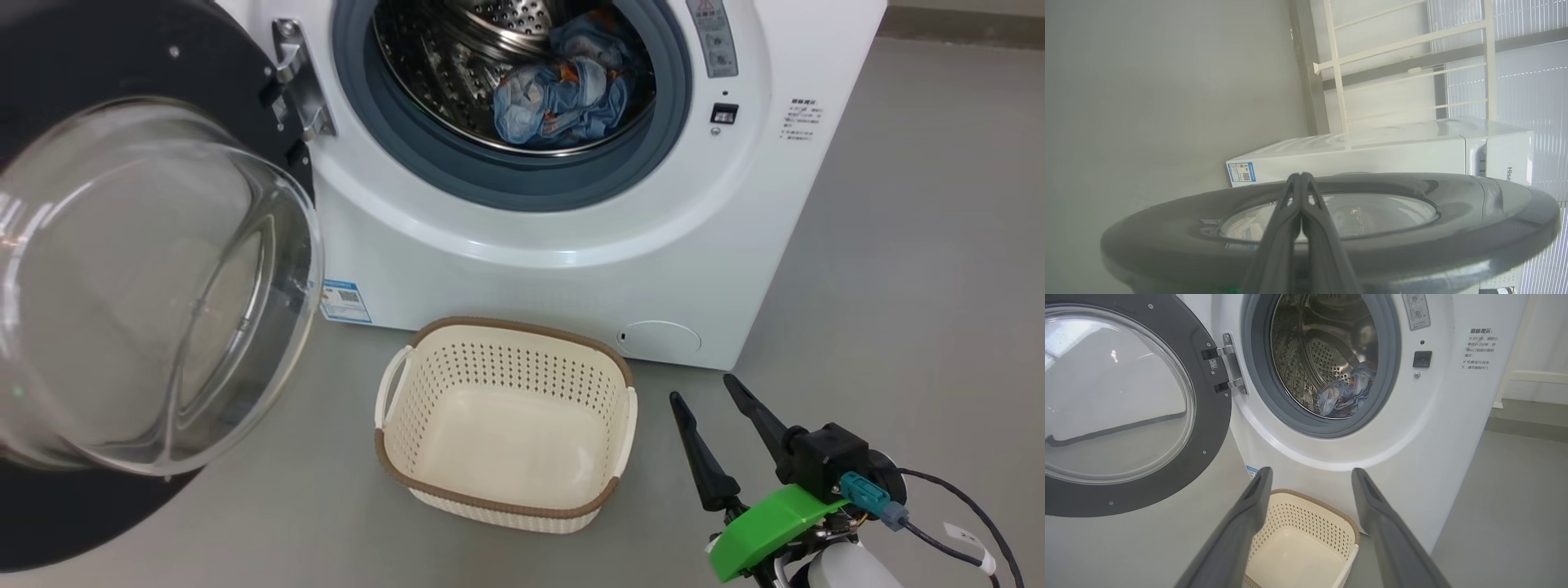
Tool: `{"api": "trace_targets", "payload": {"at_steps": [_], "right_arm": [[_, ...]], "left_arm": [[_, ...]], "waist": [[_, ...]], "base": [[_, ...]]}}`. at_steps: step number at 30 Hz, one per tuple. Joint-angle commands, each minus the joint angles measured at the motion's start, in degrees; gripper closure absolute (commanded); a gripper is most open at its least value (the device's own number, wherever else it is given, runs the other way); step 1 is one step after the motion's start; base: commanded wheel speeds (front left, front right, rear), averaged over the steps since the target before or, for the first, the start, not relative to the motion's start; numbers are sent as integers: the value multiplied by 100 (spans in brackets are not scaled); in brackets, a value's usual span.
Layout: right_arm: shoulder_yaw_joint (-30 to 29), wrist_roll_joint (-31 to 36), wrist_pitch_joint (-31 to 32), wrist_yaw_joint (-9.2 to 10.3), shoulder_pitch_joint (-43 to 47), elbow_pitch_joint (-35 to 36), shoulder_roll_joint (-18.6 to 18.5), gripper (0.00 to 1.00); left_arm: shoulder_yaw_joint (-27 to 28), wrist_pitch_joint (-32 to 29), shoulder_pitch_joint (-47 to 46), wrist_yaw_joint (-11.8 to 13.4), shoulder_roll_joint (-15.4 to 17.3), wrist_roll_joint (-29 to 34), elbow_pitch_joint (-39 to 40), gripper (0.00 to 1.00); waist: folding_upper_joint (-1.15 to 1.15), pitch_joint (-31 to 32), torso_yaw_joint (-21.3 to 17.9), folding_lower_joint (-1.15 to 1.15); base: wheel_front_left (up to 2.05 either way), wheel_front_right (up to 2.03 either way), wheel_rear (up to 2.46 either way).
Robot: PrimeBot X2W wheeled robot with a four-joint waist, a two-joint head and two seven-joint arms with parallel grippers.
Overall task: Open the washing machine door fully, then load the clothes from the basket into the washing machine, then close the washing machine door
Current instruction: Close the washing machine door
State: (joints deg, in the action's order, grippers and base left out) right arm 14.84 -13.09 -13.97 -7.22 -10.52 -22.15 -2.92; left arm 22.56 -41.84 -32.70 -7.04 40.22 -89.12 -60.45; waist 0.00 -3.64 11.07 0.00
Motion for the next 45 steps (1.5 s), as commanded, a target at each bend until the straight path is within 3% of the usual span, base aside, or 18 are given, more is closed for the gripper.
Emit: {"api": "trace_targets", "payload": {"at_steps": [1, 18, 30, 40, 45], "right_arm": [[138, -84, -69, -26, -149, 89, 4, 0], [176, -435, -101, -26, 48, 127, 4, 0], [50, -510, -102, -26, 208, 274, 4, 0], [-66, -476, -103, -26, 270, 365, 4, 0], [-82, -516, -103, -26, 267, 449, 4, 0]], "left_arm": [[32, -318, 145, -45, 198, -73, 330, 100], [61, -1673, 1158, -45, -287, -496, 1837, 100], [7, -2118, 2212, -43, -1064, -714, 3535, 100], [-138, -2083, 3070, 457, -1838, -842, 5327, 100], [-278, -1961, 3199, 580, -2168, -820, 5858, 100]], "waist": [[0, 90, 45, 0], [0, 395, 31, 0], [0, 529, -178, 0], [0, 550, -462, 0], [0, 481, -676, 0]], "base": [[0, 0, 0], [0, 0, 0], [0, 0, 0], [0, 0, 0], [0, 0, 0]]}}
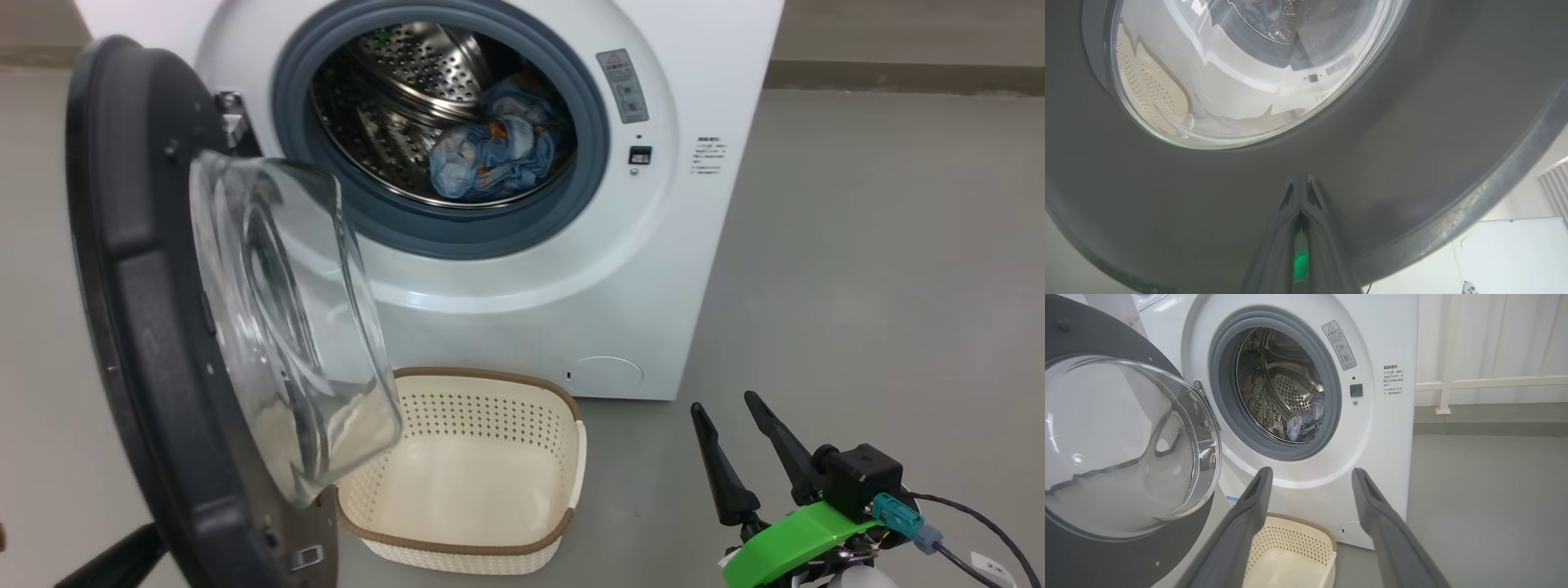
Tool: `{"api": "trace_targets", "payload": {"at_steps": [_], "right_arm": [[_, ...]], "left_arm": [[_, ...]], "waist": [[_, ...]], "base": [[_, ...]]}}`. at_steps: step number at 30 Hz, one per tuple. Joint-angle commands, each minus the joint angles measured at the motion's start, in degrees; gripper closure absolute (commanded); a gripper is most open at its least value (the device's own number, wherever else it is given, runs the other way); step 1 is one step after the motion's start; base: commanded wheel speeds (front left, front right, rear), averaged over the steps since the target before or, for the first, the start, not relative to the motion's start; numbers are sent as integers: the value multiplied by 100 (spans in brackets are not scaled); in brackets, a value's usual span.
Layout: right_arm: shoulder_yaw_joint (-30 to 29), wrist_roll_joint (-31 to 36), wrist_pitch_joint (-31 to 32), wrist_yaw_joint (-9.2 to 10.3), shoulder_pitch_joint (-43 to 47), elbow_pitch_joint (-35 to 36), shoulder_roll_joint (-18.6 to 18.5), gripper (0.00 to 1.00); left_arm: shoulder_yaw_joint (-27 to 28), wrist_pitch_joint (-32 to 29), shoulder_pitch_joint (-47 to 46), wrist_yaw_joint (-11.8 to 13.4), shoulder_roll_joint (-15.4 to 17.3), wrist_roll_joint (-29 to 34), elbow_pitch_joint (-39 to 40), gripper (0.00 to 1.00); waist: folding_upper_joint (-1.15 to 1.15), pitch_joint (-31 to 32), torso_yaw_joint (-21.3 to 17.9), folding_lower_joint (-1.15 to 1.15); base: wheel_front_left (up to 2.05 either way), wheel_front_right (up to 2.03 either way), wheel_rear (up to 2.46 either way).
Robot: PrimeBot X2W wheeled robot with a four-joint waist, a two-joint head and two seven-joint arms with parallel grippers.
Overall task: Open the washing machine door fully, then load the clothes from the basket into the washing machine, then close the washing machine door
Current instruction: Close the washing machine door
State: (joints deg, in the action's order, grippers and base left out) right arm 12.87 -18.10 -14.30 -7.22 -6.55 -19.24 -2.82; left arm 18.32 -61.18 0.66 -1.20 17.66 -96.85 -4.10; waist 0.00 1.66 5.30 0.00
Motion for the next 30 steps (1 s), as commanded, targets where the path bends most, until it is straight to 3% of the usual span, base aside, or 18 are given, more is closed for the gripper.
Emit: {"api": "trace_targets", "payload": {"at_steps": [1, 16, 30], "right_arm": [[110, -21, -70, -26, -131, 179, -6, 0], [21, 76, -70, -26, -65, 339, -6, 0], [79, 52, -70, -26, 7, 568, -6, 0]], "left_arm": [[110, -10, -123, -5, 22, -43, 297, 100], [-186, 524, -187, -305, -756, 180, 686, 100], [-254, 815, -659, -422, -976, 299, 508, 100]], "waist": [[0, -71, -152, 0], [0, -203, -921, 0], [0, -530, -1563, 0]], "base": [[0, 0, 0], [0, 0, 0], [0, 0, 0]]}}
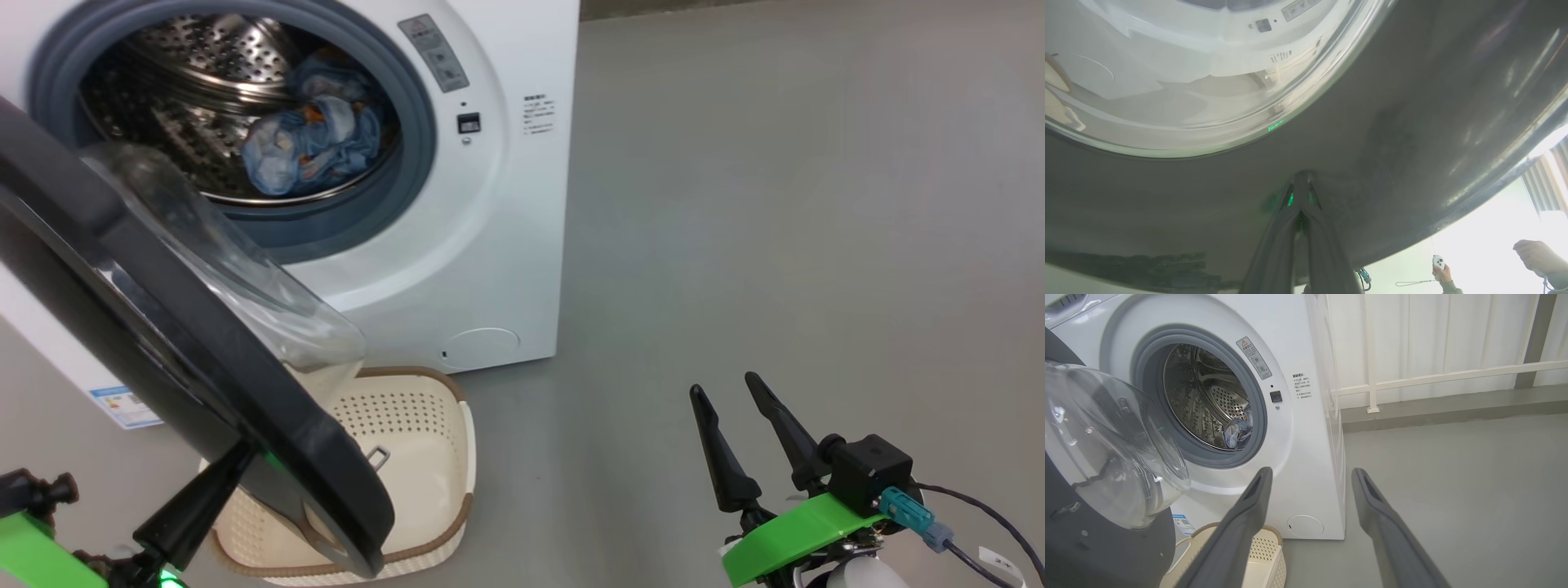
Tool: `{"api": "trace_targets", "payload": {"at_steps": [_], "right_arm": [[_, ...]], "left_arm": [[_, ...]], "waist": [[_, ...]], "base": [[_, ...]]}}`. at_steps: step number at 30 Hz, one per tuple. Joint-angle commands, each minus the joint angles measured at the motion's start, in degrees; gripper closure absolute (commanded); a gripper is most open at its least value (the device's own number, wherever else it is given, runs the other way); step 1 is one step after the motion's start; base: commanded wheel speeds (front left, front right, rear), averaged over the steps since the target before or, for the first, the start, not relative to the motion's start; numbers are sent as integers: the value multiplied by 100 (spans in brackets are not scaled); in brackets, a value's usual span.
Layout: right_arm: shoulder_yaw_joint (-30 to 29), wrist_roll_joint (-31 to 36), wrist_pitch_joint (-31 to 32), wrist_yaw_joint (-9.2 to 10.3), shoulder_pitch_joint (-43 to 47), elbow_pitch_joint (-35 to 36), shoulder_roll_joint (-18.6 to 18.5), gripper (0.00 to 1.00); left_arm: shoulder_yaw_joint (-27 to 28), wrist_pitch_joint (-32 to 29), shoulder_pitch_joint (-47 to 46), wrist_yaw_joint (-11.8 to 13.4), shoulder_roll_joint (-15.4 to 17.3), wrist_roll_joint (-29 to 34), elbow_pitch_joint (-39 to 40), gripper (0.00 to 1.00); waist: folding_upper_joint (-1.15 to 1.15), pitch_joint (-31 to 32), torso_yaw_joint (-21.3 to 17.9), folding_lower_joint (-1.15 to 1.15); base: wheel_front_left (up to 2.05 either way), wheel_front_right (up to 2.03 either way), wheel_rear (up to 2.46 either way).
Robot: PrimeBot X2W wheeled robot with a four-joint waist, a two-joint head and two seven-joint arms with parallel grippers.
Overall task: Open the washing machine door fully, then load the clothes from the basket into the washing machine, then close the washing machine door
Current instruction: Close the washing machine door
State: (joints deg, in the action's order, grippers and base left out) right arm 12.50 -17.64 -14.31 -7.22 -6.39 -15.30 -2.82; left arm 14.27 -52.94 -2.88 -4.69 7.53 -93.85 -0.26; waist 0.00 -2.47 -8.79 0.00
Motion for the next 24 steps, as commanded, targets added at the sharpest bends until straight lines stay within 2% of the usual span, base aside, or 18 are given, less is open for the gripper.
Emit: {"api": "trace_targets", "payload": {"at_steps": [1, 11, 24], "right_arm": [[128, -3, -69, -26, -4, 192, -6, 0], [124, -16, -69, -26, 53, 307, -6, 0], [98, -2, -69, -26, 29, 250, -6, 0]], "left_arm": [[151, -7, -336, -78, 40, 0, 114, 100], [177, 44, -600, -132, 61, 26, -52, 100], [150, 67, -665, -190, 38, 103, -218, 100]], "waist": [[0, -139, -197, 0], [0, -236, -373, 0], [0, -155, -136, 0]], "base": [[0, 0, 0], [0, 0, 0], [0, 0, 0]]}}
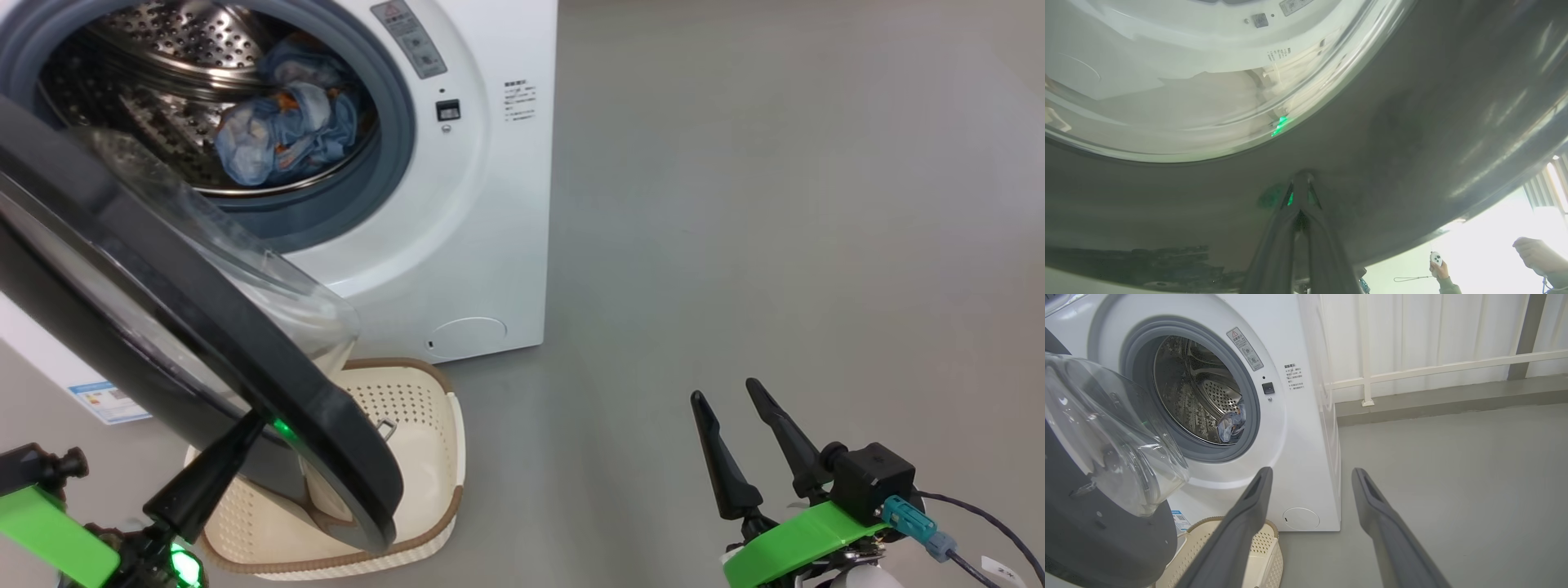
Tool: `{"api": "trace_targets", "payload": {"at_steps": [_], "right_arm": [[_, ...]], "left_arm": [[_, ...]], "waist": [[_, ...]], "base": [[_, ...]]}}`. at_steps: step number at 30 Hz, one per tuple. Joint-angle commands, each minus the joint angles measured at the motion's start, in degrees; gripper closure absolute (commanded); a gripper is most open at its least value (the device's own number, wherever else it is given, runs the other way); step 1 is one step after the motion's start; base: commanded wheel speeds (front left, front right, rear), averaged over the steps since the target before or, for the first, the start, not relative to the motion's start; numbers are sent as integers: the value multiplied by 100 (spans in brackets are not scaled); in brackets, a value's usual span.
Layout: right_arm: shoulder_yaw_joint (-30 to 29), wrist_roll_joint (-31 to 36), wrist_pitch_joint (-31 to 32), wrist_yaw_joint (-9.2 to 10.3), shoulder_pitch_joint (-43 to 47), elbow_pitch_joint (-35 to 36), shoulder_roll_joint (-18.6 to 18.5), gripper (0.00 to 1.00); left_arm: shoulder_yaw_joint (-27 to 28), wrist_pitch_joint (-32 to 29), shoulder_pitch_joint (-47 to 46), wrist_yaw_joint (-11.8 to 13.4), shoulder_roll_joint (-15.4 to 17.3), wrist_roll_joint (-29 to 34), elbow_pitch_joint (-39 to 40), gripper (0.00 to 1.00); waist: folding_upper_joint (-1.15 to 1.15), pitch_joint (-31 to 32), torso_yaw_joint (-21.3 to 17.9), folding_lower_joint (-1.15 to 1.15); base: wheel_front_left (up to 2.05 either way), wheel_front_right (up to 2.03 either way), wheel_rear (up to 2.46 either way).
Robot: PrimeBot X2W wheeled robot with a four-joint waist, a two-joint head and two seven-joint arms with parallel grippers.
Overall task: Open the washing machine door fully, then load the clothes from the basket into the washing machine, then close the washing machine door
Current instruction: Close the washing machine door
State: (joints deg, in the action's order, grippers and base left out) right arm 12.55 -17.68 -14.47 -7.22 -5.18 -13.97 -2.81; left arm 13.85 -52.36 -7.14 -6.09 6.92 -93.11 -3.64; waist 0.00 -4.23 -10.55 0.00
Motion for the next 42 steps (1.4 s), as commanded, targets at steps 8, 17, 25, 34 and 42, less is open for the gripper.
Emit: {"api": "trace_targets", "payload": {"at_steps": [8, 17, 25, 34, 42], "right_arm": [[87, 0, -52, -26, -136, 36, -7, 0], [81, 20, -52, -26, -162, -31, -7, 0], [107, 39, -52, -26, -189, -74, -7, 0], [94, 80, -52, -26, -169, -124, -7, 0], [67, 100, -52, -26, -193, -145, -7, 0]], "left_arm": [[309, 188, -162, -91, 146, 207, 39, 100], [453, 626, 44, -129, 289, 757, 107, 51], [213, 1571, 348, -138, 424, 1632, 748, 0], [-505, 3371, 916, -139, 1052, 2582, 1226, 0], [-1161, 5245, 1098, -139, 1528, 3112, 785, 0]], "waist": [[0, 105, 265, 0], [0, 143, 522, 0], [0, 185, 607, 0], [0, 286, 582, 0], [0, 349, 604, 0]], "base": [[0, 0, 0], [0, 0, 0], [0, 0, 0], [0, 0, 0], [0, 0, 0]]}}
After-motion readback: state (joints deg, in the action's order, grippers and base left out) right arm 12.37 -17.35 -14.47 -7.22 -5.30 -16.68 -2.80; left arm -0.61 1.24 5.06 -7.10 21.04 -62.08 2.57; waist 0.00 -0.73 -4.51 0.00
